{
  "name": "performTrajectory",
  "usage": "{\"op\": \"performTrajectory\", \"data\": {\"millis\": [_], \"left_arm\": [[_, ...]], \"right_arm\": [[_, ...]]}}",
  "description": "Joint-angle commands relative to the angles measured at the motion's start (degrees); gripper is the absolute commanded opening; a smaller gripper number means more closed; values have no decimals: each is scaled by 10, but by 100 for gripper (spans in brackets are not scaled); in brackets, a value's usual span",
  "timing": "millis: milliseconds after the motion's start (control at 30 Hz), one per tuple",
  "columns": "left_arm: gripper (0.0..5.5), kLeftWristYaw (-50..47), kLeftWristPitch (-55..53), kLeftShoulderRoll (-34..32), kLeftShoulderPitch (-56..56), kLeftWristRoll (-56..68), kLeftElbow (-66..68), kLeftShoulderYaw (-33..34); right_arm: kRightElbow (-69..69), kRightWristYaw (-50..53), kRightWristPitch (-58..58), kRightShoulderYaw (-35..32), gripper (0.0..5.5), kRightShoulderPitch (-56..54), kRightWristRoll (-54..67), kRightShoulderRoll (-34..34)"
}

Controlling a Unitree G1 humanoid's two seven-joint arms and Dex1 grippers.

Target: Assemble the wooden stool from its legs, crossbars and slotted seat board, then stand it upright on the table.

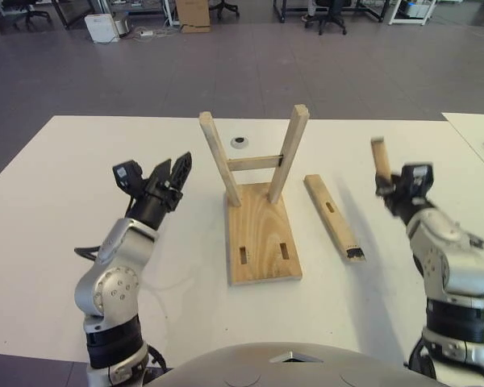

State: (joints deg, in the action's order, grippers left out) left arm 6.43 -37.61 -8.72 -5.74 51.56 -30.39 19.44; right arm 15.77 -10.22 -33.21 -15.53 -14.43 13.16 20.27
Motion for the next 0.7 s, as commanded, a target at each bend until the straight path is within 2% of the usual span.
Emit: {"op": "performTrajectory", "data": {"millis": [33, 100, 167, 267, 467, 700], "left_arm": [[321, 9, -37, -59, -134, 92, -26, -5], [321, 10, -54, -60, -197, 204, -18, -21], [321, 13, -64, -55, -236, 260, -12, -48], [321, -12, -43, -26, -281, 261, 22, -77], [321, -59, -10, 8, -313, 194, 73, -113], [321, -84, 14, 22, -313, 150, 81, -118]], "right_arm": [[33, -46, 91, 40, 131, -114, 22, -7], [54, -75, 101, 70, 131, -143, 56, -30], [62, -78, 87, 79, 131, -162, 105, -63], [76, -108, 89, 125, 131, -153, 126, -81], [98, -132, 84, 166, 131, -133, 149, -86], [114, -145, 83, 201, 131, -106, 135, -70]]}}
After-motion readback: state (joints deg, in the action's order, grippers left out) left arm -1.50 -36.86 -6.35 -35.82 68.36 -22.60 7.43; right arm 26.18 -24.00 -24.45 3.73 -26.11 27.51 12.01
